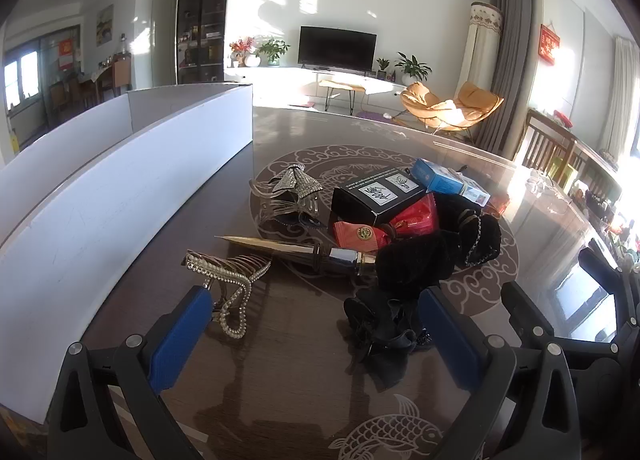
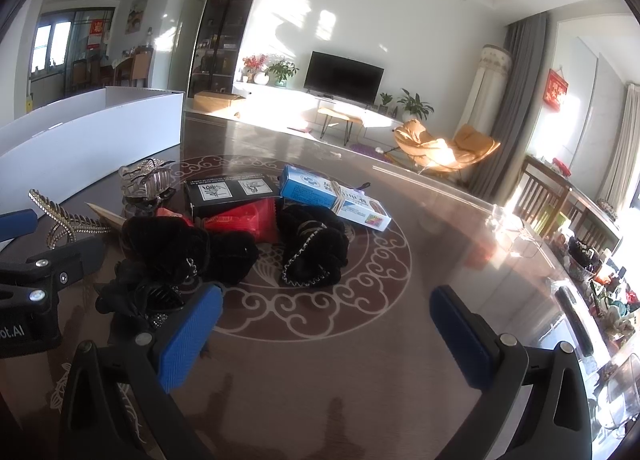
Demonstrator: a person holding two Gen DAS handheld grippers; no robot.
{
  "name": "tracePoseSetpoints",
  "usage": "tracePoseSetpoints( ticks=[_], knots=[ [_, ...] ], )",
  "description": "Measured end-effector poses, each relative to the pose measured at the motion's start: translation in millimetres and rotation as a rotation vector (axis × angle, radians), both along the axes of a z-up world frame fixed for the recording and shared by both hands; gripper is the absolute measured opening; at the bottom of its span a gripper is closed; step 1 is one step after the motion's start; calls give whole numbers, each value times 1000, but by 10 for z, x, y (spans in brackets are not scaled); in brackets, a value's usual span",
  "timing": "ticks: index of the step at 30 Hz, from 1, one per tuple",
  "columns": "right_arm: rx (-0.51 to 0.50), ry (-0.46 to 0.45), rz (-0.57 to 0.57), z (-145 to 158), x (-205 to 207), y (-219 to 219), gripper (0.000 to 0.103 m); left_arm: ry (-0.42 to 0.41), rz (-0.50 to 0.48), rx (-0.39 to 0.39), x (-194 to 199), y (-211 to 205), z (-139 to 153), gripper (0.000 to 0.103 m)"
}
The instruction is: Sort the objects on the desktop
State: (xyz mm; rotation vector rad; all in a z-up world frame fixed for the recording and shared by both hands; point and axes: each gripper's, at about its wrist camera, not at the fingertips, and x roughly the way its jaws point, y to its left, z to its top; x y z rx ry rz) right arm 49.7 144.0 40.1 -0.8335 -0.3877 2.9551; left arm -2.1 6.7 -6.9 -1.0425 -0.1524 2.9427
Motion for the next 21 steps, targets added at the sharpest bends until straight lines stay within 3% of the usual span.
tracePoseSetpoints(
  ticks=[21],
  knots=[
    [0,0,0,0,-1,1,103,-2,-5,-10,-6,20,-21,103]
  ],
)
